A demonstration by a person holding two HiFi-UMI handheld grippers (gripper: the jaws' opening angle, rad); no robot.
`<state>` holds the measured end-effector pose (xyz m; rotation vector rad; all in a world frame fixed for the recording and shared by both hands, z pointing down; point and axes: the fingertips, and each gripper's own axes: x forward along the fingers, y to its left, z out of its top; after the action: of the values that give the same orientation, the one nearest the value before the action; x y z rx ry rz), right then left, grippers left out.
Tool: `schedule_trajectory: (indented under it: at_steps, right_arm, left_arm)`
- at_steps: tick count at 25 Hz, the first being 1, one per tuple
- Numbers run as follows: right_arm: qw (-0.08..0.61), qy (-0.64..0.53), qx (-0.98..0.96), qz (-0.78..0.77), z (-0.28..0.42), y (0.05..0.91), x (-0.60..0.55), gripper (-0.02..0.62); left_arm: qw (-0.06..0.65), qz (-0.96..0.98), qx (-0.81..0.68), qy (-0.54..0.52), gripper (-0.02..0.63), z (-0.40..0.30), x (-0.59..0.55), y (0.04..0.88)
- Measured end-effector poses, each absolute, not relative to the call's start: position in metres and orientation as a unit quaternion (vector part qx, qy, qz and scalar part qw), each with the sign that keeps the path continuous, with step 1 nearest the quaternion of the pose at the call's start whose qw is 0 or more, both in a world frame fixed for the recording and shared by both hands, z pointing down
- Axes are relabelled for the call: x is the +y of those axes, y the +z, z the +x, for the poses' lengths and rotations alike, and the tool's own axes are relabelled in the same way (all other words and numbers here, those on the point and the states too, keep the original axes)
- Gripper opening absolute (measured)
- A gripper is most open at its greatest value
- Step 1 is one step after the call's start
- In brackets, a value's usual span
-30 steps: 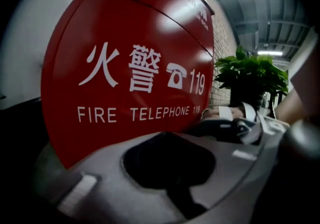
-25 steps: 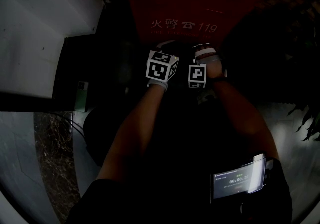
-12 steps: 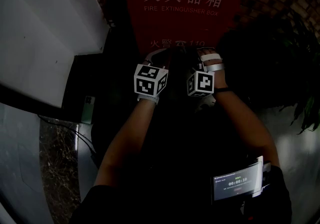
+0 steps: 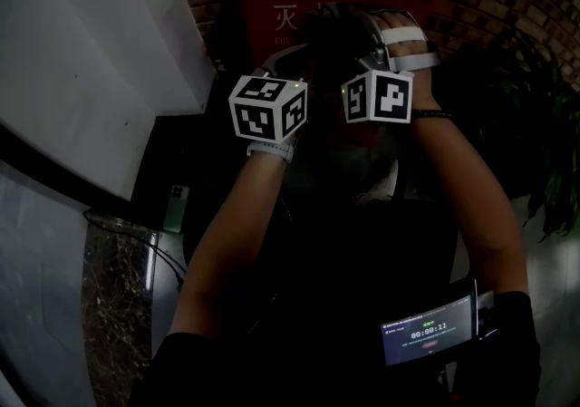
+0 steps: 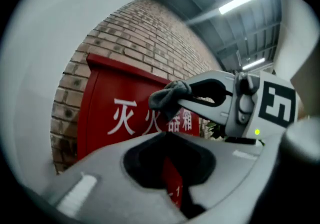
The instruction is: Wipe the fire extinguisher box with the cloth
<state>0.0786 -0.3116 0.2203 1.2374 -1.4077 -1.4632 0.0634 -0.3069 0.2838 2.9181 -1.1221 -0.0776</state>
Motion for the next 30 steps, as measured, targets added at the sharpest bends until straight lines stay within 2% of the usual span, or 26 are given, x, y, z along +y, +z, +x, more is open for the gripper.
schedule_trajectory:
  at_steps: [4,11,18,26,30]
  right_arm:
    - [0.372,-0.579,-0.529,0.497,0.073,0.181,-0.326,0.048]
    - [0.416,-0.585,-0.506,0.479,0.076,0.213,-0.349,0.043]
    - [0.431,-0.569,-0.525,0.463,0.074,0.269,-0.350,0.041]
    - [0.469,-0.530,-0.567,0.422,0.065,0.372,-0.349,0.043]
    - [0.483,-0.514,-0.582,0.406,0.061,0.420,-0.351,0.044]
  left_arm:
    - [-0.014,0.929,-0.368,-0.045,0.003,0.049,-0.312,0.246]
    - [-0.014,0.926,-0.375,-0.041,0.003,0.030,-0.320,0.258]
    - [0.019,0.924,-0.380,-0.020,0.003,0.024,-0.330,0.321]
    - [0.060,0.929,-0.366,-0.004,0.003,0.020,-0.328,0.411]
    - [0.057,0.928,-0.369,0.019,0.003,0.016,-0.328,0.446]
